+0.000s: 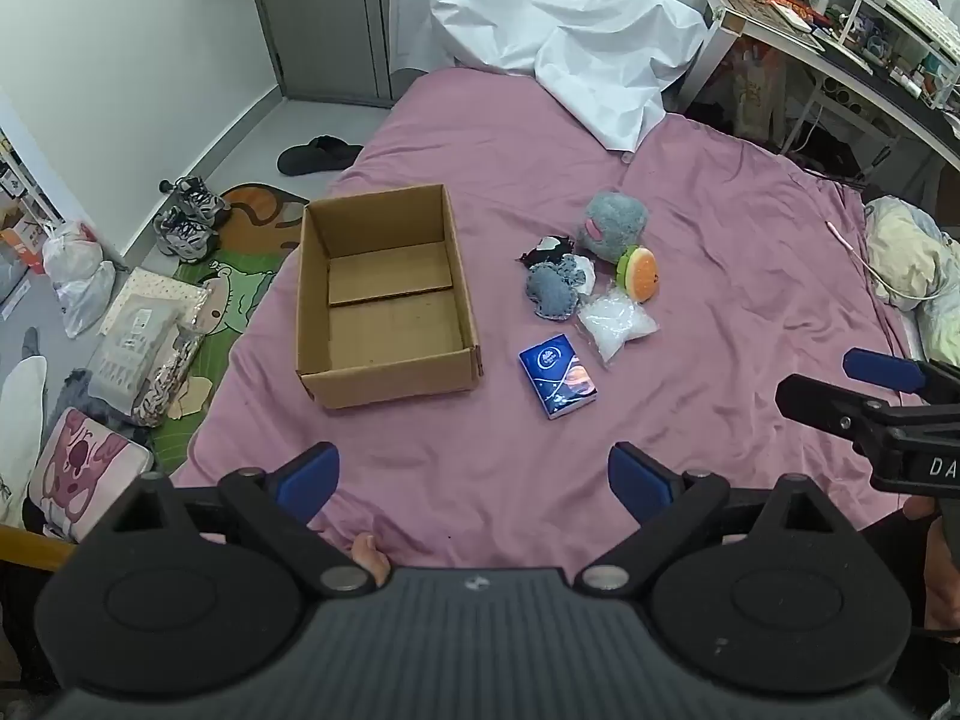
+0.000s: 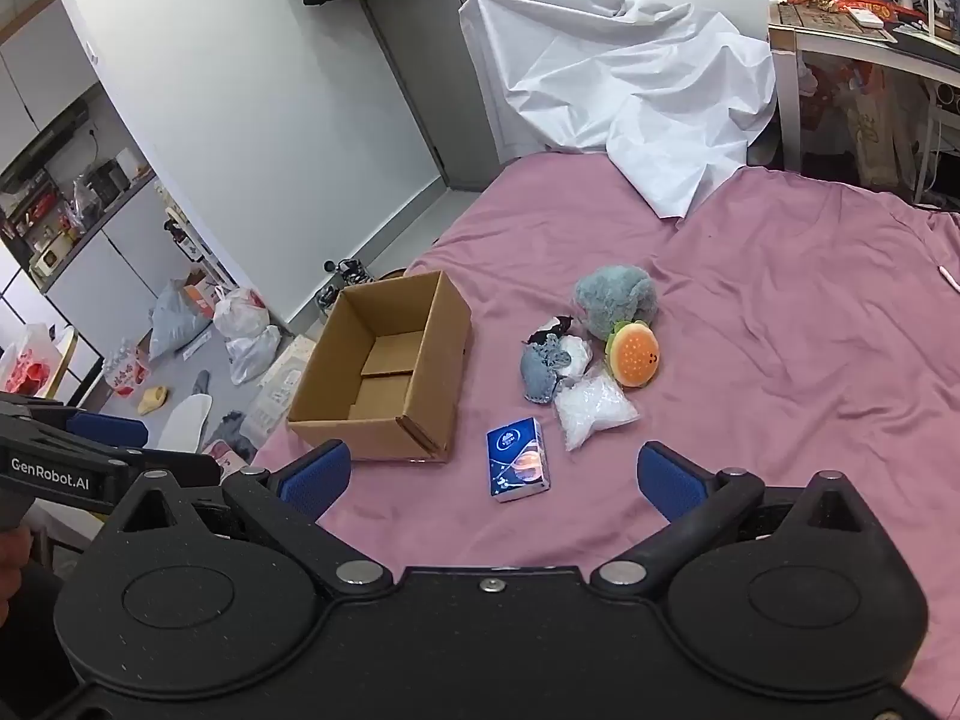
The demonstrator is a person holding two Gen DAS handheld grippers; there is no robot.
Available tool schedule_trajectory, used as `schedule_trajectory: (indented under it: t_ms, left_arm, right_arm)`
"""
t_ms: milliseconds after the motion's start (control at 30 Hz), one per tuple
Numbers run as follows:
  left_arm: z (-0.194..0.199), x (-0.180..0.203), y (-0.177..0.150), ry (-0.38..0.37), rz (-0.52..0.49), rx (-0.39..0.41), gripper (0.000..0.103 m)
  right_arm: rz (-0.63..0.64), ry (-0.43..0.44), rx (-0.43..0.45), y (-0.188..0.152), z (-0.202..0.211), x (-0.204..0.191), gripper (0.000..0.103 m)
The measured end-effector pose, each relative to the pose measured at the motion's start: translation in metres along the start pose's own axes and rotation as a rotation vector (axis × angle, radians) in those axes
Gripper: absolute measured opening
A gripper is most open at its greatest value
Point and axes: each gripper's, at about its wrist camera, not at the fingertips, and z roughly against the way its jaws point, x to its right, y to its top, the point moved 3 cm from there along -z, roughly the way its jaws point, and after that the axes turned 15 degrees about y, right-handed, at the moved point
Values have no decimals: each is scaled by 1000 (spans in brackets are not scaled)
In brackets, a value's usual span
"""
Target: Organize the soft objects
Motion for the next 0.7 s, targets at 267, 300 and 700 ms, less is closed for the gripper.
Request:
schedule_trajectory:
  t_ms: [267,300,700]
  left_arm:
    - [2,4,2,-12,-3,11,96]
    - [-1,-4,0,-7,8,1,96]
    - [1,-3,0,-11,13,4,96]
  right_arm:
    - [-10,1,-1,-1,-1,0,103]
    - [-9,1,0,0,-1,-1,103]
    - [-22,3,8,-3,2,-2,103]
